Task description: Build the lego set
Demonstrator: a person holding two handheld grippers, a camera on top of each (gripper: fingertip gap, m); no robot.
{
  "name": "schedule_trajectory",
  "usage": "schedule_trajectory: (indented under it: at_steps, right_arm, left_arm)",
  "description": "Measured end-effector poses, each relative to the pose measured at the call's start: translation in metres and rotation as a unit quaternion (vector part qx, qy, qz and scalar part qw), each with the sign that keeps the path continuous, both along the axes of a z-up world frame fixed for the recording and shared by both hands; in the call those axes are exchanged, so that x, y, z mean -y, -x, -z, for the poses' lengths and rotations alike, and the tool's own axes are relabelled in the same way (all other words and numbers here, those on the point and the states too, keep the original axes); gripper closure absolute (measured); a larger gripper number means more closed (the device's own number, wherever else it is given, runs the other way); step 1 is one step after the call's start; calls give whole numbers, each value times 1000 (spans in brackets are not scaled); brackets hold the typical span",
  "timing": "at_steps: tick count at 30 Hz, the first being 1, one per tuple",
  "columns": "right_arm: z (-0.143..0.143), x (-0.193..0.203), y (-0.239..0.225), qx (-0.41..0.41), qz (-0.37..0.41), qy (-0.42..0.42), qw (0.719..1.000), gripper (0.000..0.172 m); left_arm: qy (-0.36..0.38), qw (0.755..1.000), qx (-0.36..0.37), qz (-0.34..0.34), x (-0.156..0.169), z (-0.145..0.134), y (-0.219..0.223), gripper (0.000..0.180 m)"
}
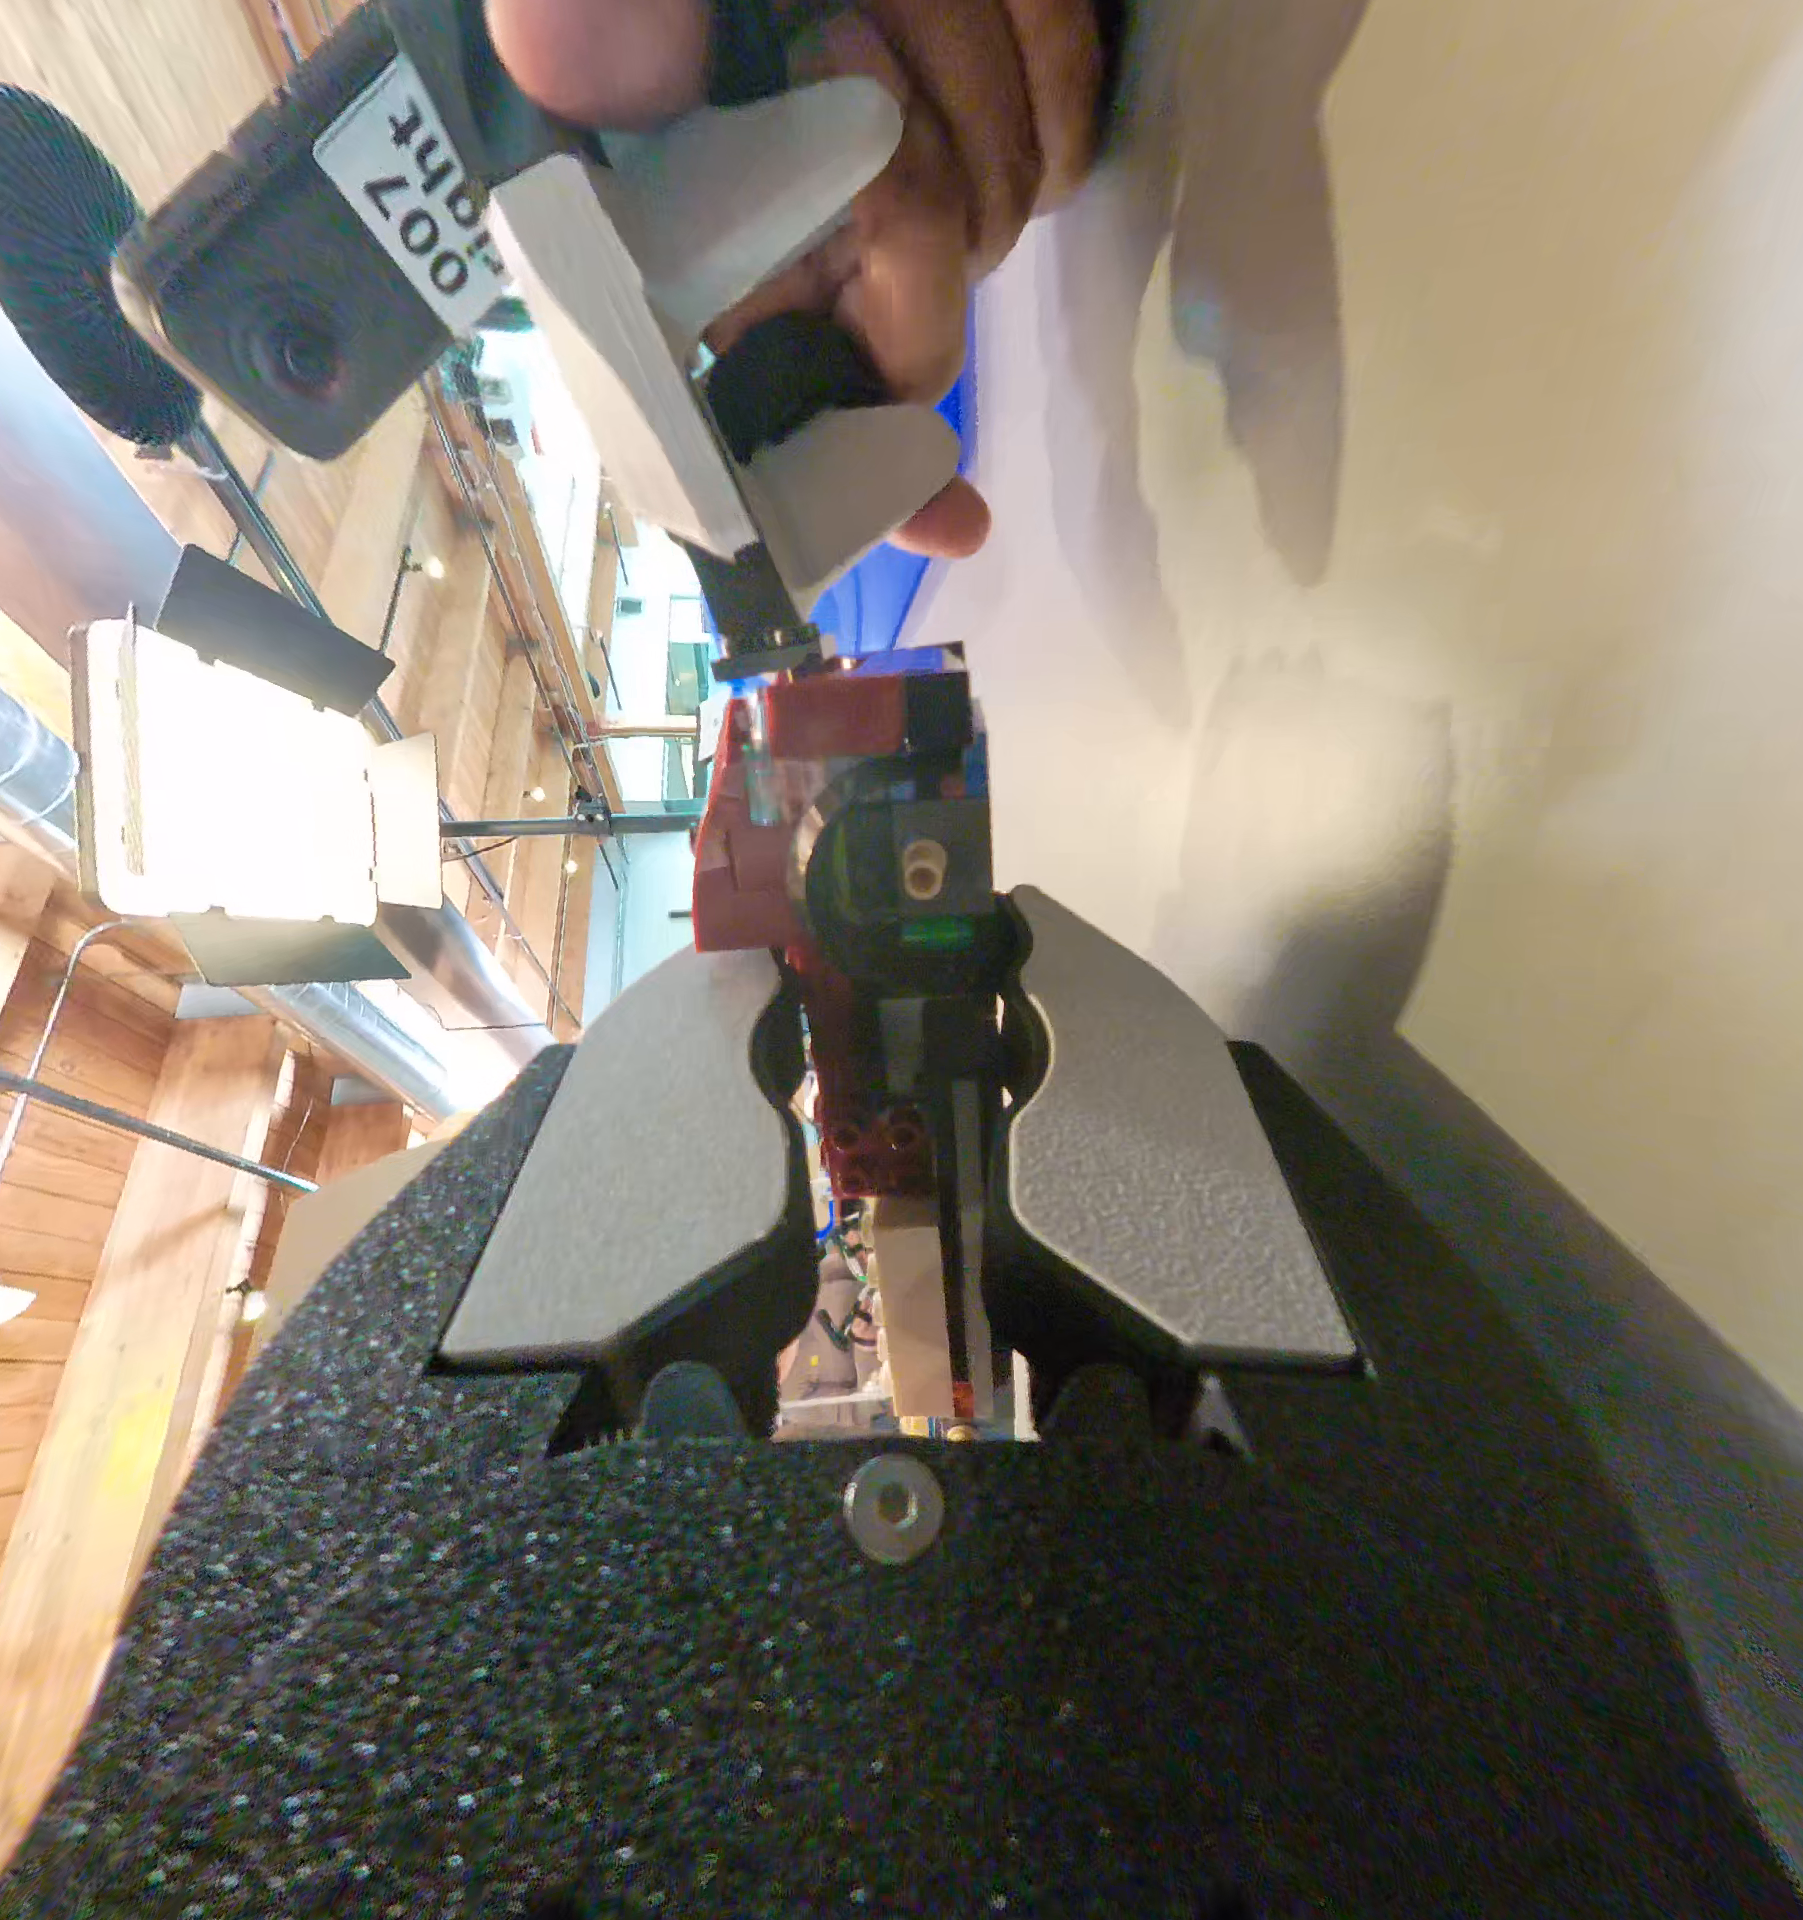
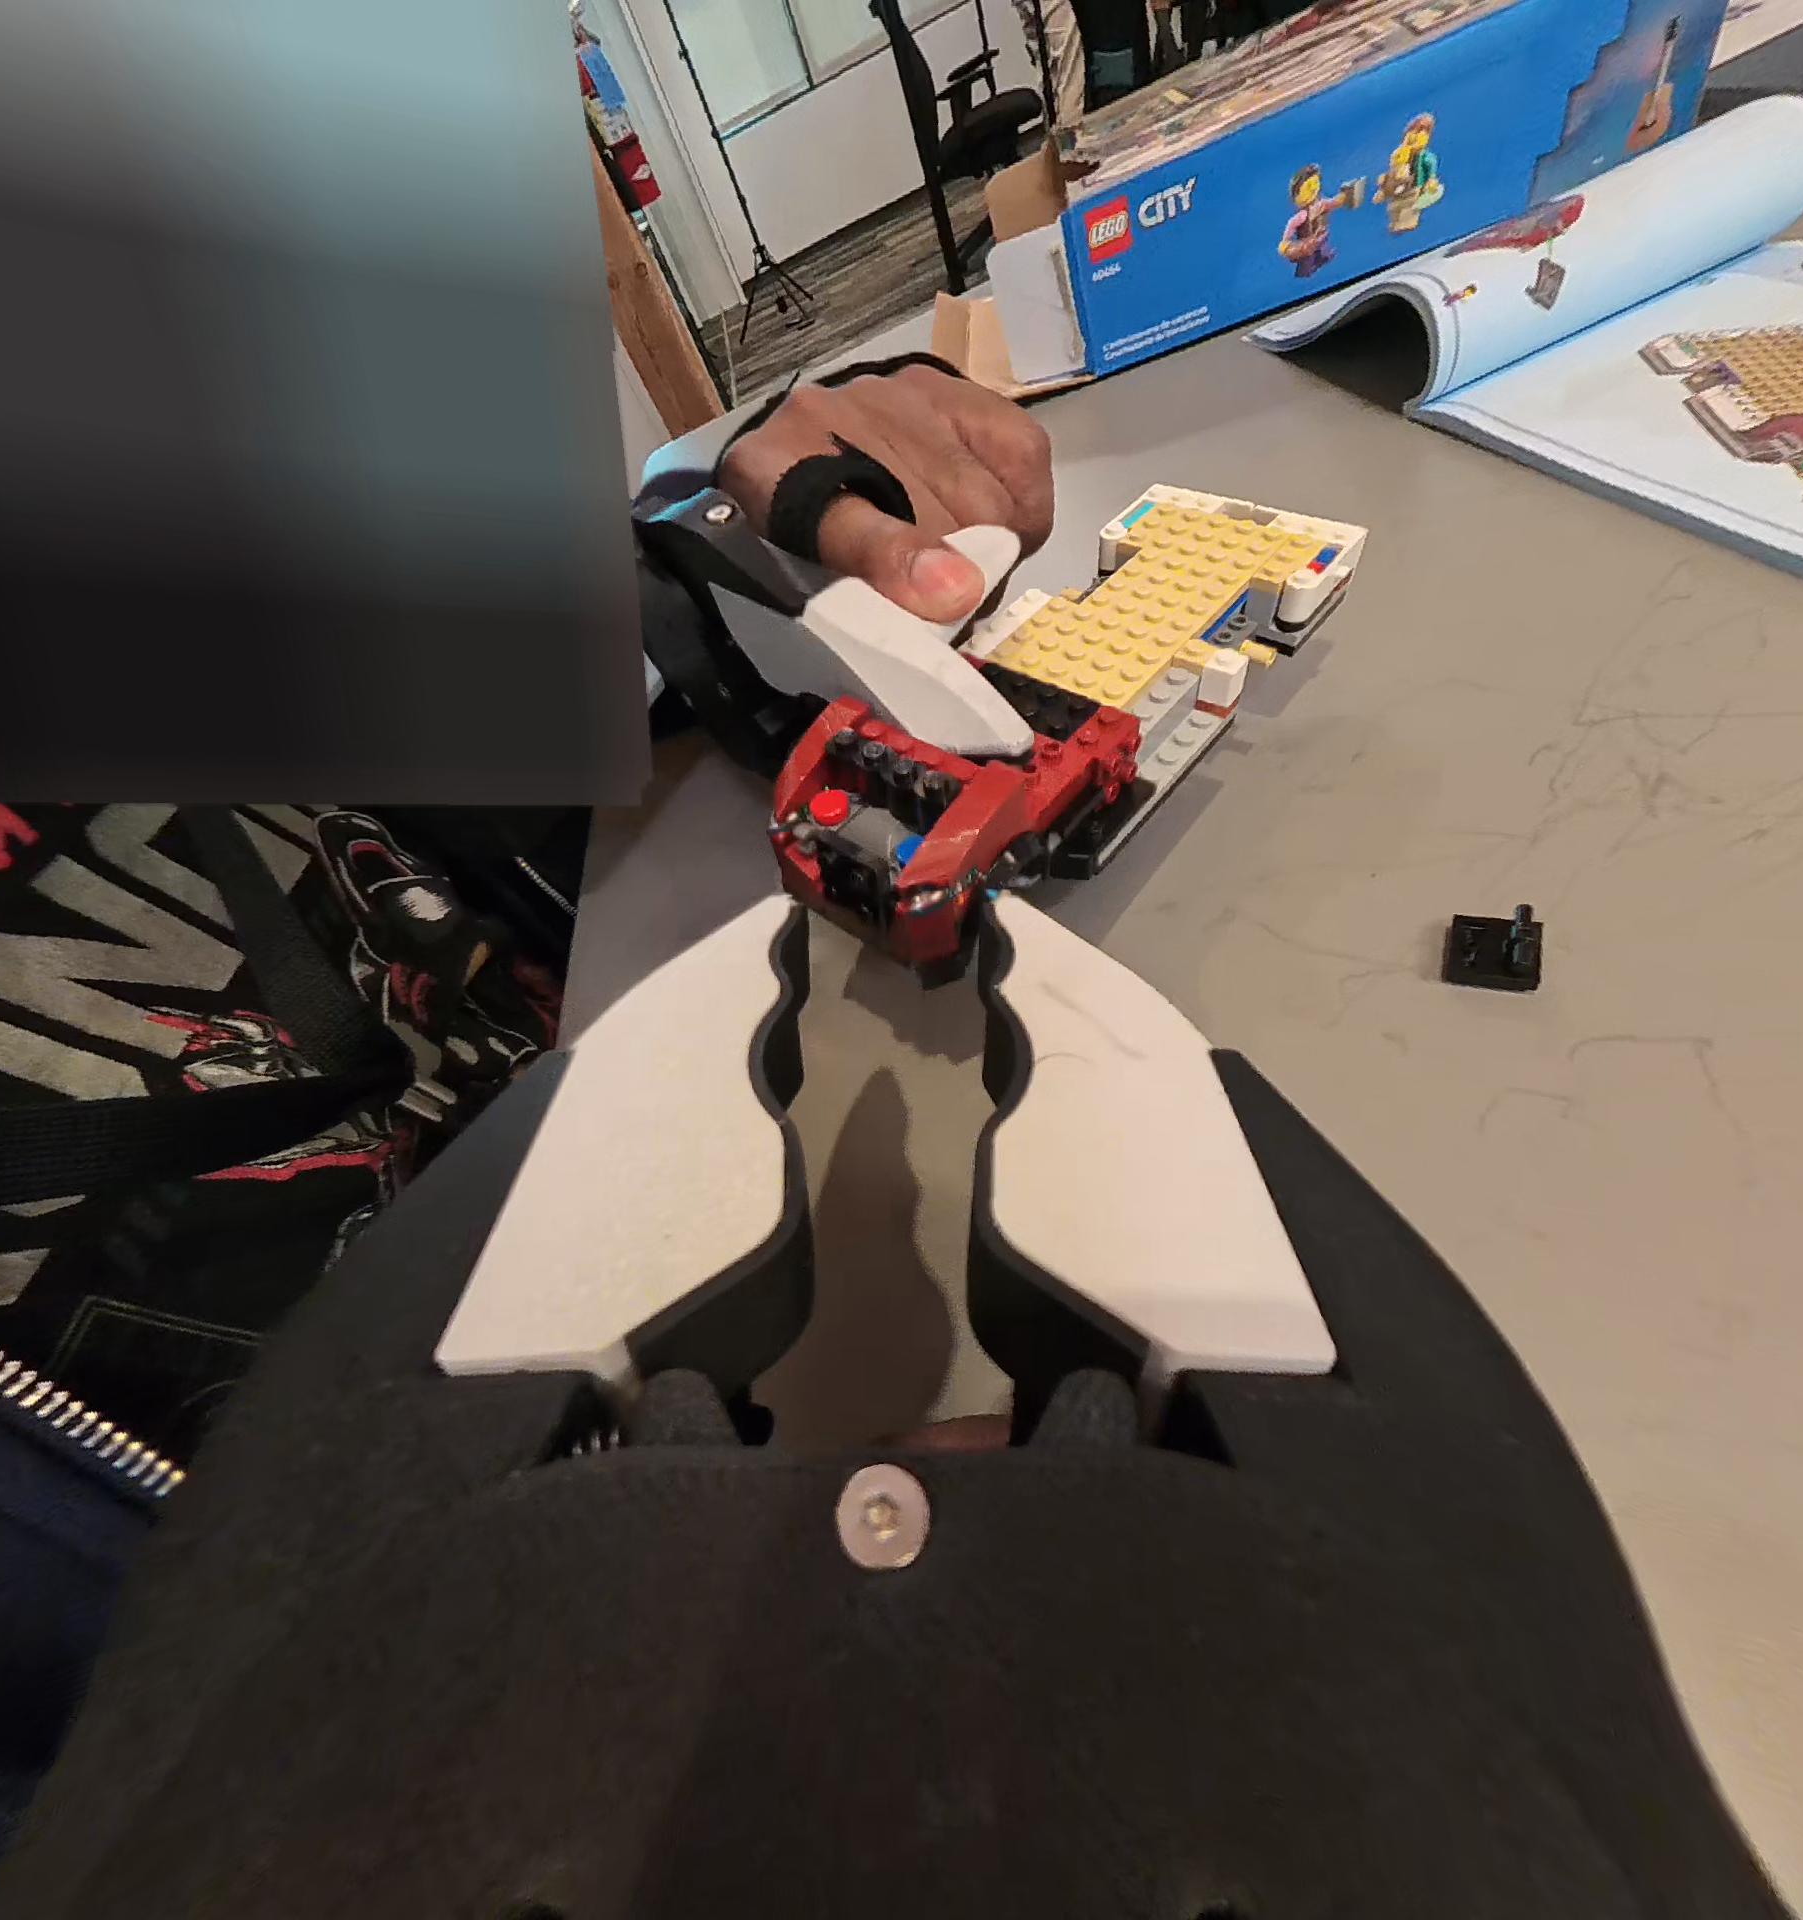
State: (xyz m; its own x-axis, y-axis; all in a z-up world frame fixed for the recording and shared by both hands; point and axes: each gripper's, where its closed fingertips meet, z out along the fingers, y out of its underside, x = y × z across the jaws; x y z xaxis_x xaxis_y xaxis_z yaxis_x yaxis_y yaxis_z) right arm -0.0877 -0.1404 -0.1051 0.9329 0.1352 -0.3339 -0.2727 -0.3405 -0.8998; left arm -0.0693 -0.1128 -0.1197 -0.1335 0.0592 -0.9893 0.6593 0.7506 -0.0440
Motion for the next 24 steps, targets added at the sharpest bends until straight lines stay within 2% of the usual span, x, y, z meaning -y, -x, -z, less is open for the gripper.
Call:
schedule_trajectory:
  at_steps: [14, 18, 24]
  right_arm:
    - [-1, 0, -11, 76, 38, 1, 996, 141]
    - [9, 2, -25, 106, 66, 38, 991, 141]
    - [36, 4, -58, 166, 114, 141, 969, 141]
  left_arm:
    - [24, 999, 41, -2, -5, -13, -1, 146]
    - [21, 999, 50, -5, -9, -14, -2, 146]
    - [12, 999, 48, -13, -14, -11, -6, 146]
